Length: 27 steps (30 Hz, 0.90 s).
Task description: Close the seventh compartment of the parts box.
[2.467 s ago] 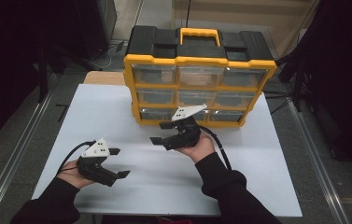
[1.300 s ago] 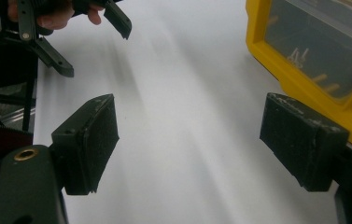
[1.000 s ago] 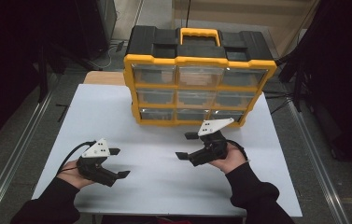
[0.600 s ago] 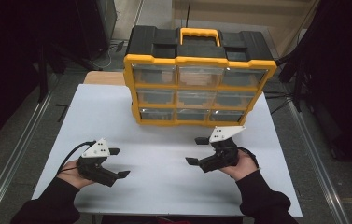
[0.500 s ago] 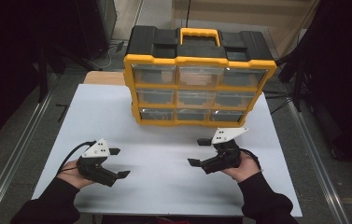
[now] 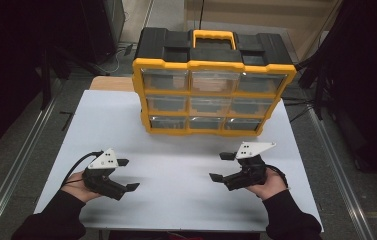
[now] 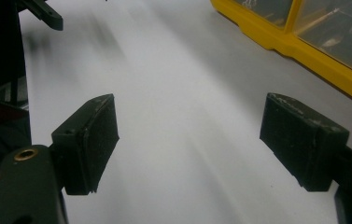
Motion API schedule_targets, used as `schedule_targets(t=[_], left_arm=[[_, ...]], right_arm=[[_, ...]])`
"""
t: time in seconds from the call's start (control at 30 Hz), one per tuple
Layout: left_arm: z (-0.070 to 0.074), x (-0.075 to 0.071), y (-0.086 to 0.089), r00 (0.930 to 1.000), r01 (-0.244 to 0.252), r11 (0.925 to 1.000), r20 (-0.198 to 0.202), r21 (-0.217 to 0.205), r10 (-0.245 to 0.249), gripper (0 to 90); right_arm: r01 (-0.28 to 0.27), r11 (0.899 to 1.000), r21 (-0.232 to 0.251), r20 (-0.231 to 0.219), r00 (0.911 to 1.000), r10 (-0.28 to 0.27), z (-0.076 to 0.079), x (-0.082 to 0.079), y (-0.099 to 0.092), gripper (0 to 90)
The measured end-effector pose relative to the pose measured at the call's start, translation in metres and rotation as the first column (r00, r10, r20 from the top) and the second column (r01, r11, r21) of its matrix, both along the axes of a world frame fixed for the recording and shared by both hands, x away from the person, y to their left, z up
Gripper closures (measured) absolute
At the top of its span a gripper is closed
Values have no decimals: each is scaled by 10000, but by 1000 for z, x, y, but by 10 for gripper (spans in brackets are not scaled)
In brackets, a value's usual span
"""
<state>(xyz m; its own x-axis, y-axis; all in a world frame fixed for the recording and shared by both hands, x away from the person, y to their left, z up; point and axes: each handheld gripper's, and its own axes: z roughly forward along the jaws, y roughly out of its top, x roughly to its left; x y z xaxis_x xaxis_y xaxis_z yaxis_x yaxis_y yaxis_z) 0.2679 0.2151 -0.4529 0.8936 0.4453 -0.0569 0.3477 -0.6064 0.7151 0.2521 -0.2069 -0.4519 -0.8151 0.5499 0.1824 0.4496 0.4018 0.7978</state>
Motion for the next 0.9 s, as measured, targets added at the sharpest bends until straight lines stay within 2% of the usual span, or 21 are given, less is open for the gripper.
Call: schedule_targets(t=[0.27, 0.33, 0.9], left_arm=[[1, 0, 0, 10000, -33, 10000, 41, -15, 33, 140], [1, 0, 1, 10000, -41, 9999, 36, -124, 41, 140], [1, 0, 1, 9999, -94, 9999, 76, -112, 95, 140]], right_arm=[[27, 9999, -165, 82, 10000, -26, -3, -4, -10, 205], [44, 9999, -137, 94, 9999, -43, -4, -5, -13, 205], [571, 9983, -70, 202, 9982, -570, -10, -14, -38, 205]])
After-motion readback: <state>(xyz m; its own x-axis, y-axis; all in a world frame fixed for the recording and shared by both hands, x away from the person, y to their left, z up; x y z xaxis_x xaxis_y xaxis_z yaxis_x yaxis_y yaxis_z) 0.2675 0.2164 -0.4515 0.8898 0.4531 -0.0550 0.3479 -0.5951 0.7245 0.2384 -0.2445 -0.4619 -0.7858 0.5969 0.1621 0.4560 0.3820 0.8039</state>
